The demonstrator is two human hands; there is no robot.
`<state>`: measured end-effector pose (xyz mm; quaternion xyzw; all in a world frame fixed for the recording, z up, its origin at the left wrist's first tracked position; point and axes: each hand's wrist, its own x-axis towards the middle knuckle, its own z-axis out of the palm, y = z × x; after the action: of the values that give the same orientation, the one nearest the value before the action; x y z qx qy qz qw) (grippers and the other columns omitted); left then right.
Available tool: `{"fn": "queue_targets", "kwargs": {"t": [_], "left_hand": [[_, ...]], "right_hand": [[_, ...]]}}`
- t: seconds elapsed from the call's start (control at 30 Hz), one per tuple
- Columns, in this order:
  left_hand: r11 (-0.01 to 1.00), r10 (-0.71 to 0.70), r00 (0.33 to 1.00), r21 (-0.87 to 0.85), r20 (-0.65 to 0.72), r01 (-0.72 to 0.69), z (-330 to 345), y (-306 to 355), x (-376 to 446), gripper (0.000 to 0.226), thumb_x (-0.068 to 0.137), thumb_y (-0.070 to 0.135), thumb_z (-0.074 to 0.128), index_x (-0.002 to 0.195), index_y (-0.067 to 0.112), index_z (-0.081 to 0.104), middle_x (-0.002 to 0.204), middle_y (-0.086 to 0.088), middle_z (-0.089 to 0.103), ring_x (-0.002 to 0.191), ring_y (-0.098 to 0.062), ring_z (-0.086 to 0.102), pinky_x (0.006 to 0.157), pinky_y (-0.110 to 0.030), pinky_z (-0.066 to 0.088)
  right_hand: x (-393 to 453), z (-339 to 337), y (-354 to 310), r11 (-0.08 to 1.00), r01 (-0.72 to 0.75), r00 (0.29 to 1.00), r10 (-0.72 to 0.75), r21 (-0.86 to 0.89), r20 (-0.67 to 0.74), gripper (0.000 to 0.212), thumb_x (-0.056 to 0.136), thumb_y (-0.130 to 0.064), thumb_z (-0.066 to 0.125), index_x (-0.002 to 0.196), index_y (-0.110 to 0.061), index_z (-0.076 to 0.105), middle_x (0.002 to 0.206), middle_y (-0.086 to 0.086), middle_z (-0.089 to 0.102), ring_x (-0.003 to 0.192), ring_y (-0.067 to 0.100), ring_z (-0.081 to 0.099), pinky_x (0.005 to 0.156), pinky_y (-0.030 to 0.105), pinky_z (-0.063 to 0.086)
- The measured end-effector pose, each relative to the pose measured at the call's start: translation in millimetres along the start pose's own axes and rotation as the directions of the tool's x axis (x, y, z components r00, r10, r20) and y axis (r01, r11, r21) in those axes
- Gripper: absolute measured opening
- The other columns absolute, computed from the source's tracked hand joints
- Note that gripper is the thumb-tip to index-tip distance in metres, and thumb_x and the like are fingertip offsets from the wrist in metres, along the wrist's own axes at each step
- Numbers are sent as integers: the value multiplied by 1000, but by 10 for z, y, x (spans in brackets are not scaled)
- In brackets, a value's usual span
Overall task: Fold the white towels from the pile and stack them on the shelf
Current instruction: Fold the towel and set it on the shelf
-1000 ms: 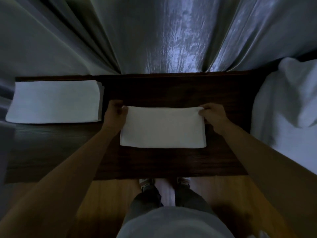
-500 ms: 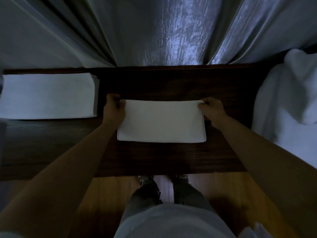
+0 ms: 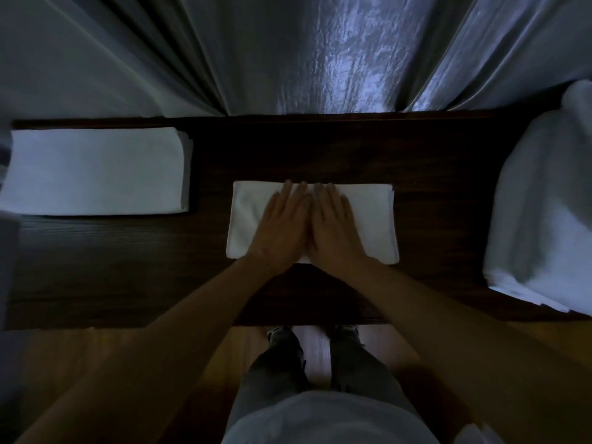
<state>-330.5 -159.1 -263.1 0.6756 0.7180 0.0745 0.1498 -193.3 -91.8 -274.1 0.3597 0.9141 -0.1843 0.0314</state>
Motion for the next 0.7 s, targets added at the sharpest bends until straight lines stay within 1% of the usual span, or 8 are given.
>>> {"fn": "queue_targets", "kwargs": {"t": [0.03, 0.07, 0.13, 0.2, 0.3, 0.43, 0.6, 0.7], "left_hand": [[1000, -23, 998, 19, 56, 22, 67, -9, 21, 74, 102, 42, 51, 159, 8, 19, 168, -17, 11, 156, -34, 4, 126, -51, 10], [998, -55, 995, 32, 80, 53, 121, -55, 32, 75, 103, 46, 44, 161, 8, 12, 168, -16, 6, 156, -34, -1, 126, -52, 7], [992, -97, 992, 83, 78, 91, 200, -198, 11, 78, 102, 57, 30, 162, 11, 8, 169, -14, 3, 156, -31, -3, 126, -53, 3], [983, -100, 992, 164, 81, 86, 236, -380, -43, 86, 97, 71, 23, 162, 18, 4, 170, -10, 0, 156, -31, -5, 125, -56, 2], [982, -115, 991, 160, 64, 104, 218, -628, -153, 98, 89, 83, 28, 162, 24, 0, 169, -12, -5, 156, -35, -7, 125, -55, 1], [983, -146, 989, 122, 36, 140, 184, -727, -194, 106, 85, 85, 34, 162, 21, -1, 168, -18, -5, 155, -35, -6, 126, -50, 1], [978, -162, 984, 145, 72, 150, 108, -543, -144, 115, 81, 89, 28, 161, 14, -4, 166, -23, -11, 154, -41, -11, 125, -55, -3], [987, 6, 996, 157, 90, -20, 127, -331, -126, 106, 87, 82, 30, 162, 14, -2, 168, -19, -11, 154, -39, -12, 124, -59, 1]], "right_hand": [[33, 66, -17, 997, 7, 999, -4, -80, 42, 94, 88, -61, 39, 160, -5, 19, 167, 22, 14, 156, 40, 7, 124, 60, 9], [46, 101, -3, 991, 6, 999, 1, -133, 51, 95, 88, -64, 33, 162, -8, 15, 169, 20, 9, 156, 39, 3, 124, 62, 6], [26, 170, 112, 985, 10, 1000, -9, -169, 5, 80, 96, -56, 31, 163, -18, 12, 170, 15, 5, 157, 36, 0, 123, 63, 4], [-18, 191, 285, 982, 13, 999, -20, -187, -36, 75, 100, -56, 33, 164, -24, 10, 171, 12, 2, 157, 34, -1, 123, 61, 2], [-108, 123, 602, 969, -86, 995, 74, -233, -61, 77, 99, -63, 27, 163, -27, 5, 171, 13, 1, 157, 34, -1, 124, 60, 3], [-250, 19, 897, 961, -176, 984, 169, -215, -50, 75, 101, -59, 29, 163, -28, 0, 171, 12, -2, 158, 31, -2, 124, 60, 5], [-210, -98, 776, 957, -120, 993, 121, -262, -12, 86, 97, -65, 29, 163, -19, 2, 169, 23, -2, 156, 39, -4, 124, 61, 3], [-244, -47, 636, 969, 45, 999, -40, -243, 28, 88, 96, -67, 31, 163, -18, 1, 169, 19, -8, 156, 36, -10, 124, 60, 3]]}}
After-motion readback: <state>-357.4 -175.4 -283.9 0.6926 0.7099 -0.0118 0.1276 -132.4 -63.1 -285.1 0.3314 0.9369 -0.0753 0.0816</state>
